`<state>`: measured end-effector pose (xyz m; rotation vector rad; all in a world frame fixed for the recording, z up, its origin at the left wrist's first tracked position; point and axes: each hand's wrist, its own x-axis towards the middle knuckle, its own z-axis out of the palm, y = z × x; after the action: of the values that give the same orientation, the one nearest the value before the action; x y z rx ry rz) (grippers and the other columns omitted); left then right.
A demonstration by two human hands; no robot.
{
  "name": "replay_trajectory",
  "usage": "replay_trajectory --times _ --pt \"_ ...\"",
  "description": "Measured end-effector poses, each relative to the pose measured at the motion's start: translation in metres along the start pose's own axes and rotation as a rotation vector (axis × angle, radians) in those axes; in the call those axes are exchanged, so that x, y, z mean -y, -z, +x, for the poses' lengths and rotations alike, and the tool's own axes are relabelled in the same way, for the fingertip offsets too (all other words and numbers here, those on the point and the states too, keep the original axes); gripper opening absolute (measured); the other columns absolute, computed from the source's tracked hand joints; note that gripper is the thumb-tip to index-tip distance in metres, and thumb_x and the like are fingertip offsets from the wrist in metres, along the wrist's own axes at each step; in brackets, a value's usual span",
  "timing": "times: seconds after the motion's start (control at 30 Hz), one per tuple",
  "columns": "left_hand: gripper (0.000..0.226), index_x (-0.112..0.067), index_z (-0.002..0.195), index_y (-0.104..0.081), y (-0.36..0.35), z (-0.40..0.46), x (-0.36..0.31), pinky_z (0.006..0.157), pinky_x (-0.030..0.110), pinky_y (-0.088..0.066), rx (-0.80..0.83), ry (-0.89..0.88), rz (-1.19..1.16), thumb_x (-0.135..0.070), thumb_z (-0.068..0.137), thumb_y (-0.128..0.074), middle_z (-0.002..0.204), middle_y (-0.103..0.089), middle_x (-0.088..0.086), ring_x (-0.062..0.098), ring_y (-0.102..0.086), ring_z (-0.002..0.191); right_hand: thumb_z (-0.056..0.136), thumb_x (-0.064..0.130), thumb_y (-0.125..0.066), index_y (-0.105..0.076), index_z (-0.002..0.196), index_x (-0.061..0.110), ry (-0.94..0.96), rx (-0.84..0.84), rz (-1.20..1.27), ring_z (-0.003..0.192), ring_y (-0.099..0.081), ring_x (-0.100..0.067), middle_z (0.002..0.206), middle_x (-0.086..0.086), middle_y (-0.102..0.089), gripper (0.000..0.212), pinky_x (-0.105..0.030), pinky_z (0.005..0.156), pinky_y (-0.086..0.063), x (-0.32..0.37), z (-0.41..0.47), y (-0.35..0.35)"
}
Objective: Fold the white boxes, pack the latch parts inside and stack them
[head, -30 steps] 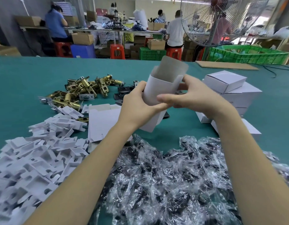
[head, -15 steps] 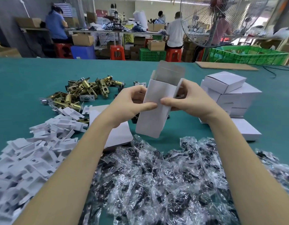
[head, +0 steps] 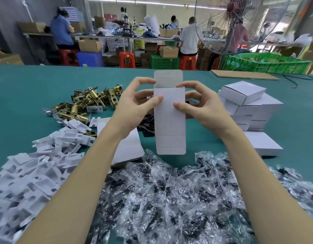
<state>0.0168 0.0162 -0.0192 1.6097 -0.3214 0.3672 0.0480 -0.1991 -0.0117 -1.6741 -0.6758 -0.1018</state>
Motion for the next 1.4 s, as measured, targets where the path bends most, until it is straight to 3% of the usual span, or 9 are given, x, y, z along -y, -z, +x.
replay_trajectory --times 0.2,0.33,0.4,0.53,0.63,0.83,1.03,1.2,1.4 --pt "0.011 -0.021 0.098 -0.07 -0.002 -0.004 -0.004 0.077 0.028 -0.061 0.036 -0.011 0.087 -0.013 0.092 -0.074 0.098 -0.077 -0.011 0.013 -0.075 0.087 0.086 0.012 -0.082 -0.068 0.106 0.026 -0.031 0.007 -0.008 0.081 -0.074 -0.016 0.091 0.006 -0.076 0.029 -0.037 0.075 -0.063 -0.001 -0.002 0.005" --pt "0.003 -0.014 0.095 -0.074 -0.004 -0.003 -0.007 0.09 0.033 -0.06 0.013 -0.029 0.082 -0.012 0.094 -0.072 0.117 -0.071 -0.012 0.016 -0.075 0.096 0.084 0.012 -0.084 -0.068 0.095 0.029 -0.011 0.017 -0.031 0.078 -0.073 -0.017 0.087 0.007 -0.075 0.025 -0.039 0.074 -0.064 0.001 -0.002 0.007" --pt "0.004 -0.013 0.093 -0.073 -0.006 -0.003 -0.009 0.085 0.029 -0.06 -0.009 -0.045 0.073 -0.013 0.096 -0.07 0.103 -0.074 -0.014 0.01 -0.074 0.09 0.083 0.013 -0.084 -0.068 0.092 0.031 -0.004 0.021 -0.031 0.078 -0.072 -0.018 0.088 0.007 -0.075 0.026 -0.043 0.076 -0.062 0.001 -0.002 0.008" --pt "0.026 -0.025 0.115 -0.057 -0.007 -0.001 -0.012 0.078 0.029 -0.06 -0.002 -0.052 0.009 -0.014 0.097 -0.07 0.102 -0.075 0.002 0.019 -0.074 0.095 0.082 0.013 -0.086 -0.068 0.089 0.031 0.016 0.019 -0.053 0.077 -0.069 -0.018 0.087 0.006 -0.073 0.027 -0.039 0.075 -0.061 0.002 -0.002 0.007" --pt "0.039 -0.036 0.126 -0.055 -0.006 0.0 -0.015 0.079 0.033 -0.062 0.07 -0.025 -0.024 -0.012 0.098 -0.067 0.104 -0.075 -0.002 0.022 -0.075 0.096 0.083 0.014 -0.085 -0.068 0.089 0.031 0.018 0.012 -0.051 0.073 -0.068 -0.015 0.086 0.009 -0.074 0.025 -0.027 0.066 -0.058 0.003 -0.003 0.008" --pt "0.017 -0.026 0.091 -0.063 -0.009 -0.004 -0.019 0.071 0.029 -0.06 0.04 0.014 -0.006 -0.014 0.102 -0.062 0.107 -0.073 0.0 0.02 -0.072 0.093 0.087 0.013 -0.081 -0.067 0.101 0.024 0.013 -0.01 -0.079 0.065 -0.066 -0.004 0.077 0.014 -0.071 0.023 -0.015 0.057 -0.049 0.009 -0.005 0.004" --pt "0.026 -0.021 0.083 -0.05 -0.012 -0.003 -0.021 0.069 0.029 -0.058 0.109 0.13 -0.068 -0.033 0.101 -0.063 0.089 -0.075 -0.001 0.021 -0.074 0.085 0.089 0.019 -0.08 -0.069 0.111 0.021 -0.009 -0.032 -0.148 0.077 -0.069 -0.008 0.082 0.009 -0.072 0.024 -0.024 0.072 -0.056 0.015 -0.008 0.005" --pt "0.005 -0.022 0.1 -0.061 -0.009 -0.002 -0.017 0.072 0.031 -0.059 0.127 0.234 -0.155 -0.02 0.099 -0.066 0.089 -0.073 -0.004 0.019 -0.072 0.087 0.091 0.021 -0.078 -0.068 0.116 0.025 -0.021 -0.03 -0.136 0.081 -0.071 -0.008 0.088 0.004 -0.075 0.027 -0.023 0.072 -0.056 0.02 -0.007 0.001" --pt "0.019 -0.022 0.111 -0.078 -0.011 0.0 -0.011 0.075 0.035 -0.061 0.088 0.356 -0.238 -0.018 0.095 -0.069 0.102 -0.077 0.002 0.021 -0.075 0.088 0.09 0.027 -0.079 -0.068 0.116 0.028 -0.048 -0.03 -0.13 0.082 -0.074 -0.011 0.089 0.002 -0.078 0.028 -0.023 0.066 -0.056 0.023 -0.01 0.004"
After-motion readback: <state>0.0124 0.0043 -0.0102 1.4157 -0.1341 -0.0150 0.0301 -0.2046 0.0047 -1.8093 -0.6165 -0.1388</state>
